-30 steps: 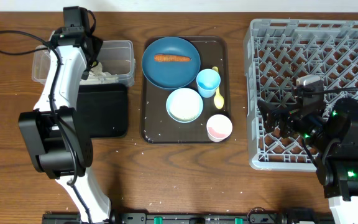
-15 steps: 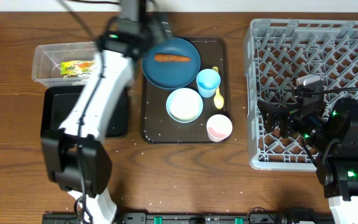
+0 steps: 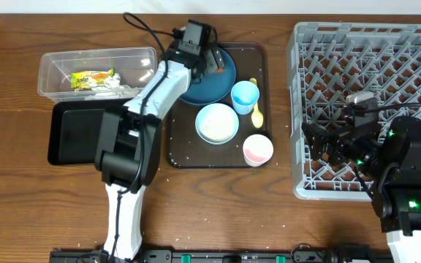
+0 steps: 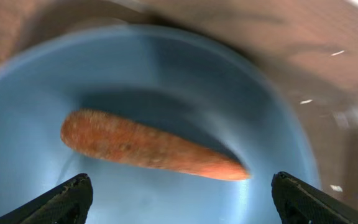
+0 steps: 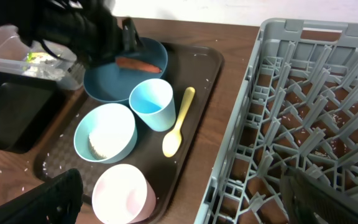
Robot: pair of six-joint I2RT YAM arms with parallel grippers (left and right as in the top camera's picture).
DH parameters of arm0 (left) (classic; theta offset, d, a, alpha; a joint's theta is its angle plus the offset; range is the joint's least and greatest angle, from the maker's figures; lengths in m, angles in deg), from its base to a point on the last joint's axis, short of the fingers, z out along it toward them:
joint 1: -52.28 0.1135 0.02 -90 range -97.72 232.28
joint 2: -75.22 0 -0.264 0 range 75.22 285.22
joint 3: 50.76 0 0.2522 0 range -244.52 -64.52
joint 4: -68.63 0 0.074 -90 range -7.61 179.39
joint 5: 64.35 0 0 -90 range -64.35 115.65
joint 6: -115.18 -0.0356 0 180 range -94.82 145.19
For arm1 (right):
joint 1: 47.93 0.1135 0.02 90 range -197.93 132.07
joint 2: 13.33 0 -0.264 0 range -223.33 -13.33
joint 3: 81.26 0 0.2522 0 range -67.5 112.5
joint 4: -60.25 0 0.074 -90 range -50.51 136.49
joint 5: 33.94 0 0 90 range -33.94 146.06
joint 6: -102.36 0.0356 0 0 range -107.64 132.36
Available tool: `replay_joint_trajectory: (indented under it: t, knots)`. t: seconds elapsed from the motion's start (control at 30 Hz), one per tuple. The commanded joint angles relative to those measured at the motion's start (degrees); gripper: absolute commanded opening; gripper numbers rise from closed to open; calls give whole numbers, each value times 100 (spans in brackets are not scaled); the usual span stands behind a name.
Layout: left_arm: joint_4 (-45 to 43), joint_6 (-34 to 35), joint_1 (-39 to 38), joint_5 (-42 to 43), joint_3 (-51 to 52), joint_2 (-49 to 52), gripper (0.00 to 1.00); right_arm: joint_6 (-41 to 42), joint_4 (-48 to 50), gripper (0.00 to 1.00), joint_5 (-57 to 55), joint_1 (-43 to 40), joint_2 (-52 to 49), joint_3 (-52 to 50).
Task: Sort waste into correct bins and load items into the dishwasher rack
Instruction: 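Move left gripper to blue plate and grasp the carrot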
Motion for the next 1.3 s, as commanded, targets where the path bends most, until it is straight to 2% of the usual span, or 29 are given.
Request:
replay_joint_trajectory:
  t: [0.0, 0.2, 0.67, 0.77, 0.93, 1.0, 1.27]
  knots:
    - [15, 358, 17, -96, -46, 105, 92, -48, -4, 99, -17, -57, 13, 122]
    - [9, 662, 17, -332, -37, 127, 86, -48, -2, 99, -17, -57, 13, 122]
    - [-57, 859, 17, -417, -37, 601, 83, -48, -2, 99, -17, -57, 13, 122]
    - [-57, 855, 17, -417, -37, 610, 75, -48, -2, 99, -20, -57, 13, 122]
    - [17, 850, 17, -415, -37, 610, 52, -48, -2, 99, -17, -57, 13, 122]
    - [118, 848, 17, -400, -37, 610, 45, -48, -17, 99, -17, -57, 13, 122]
    - [811, 503, 20, 133, -181, 595, 42, -48, -39, 99, -20, -57, 13, 122]
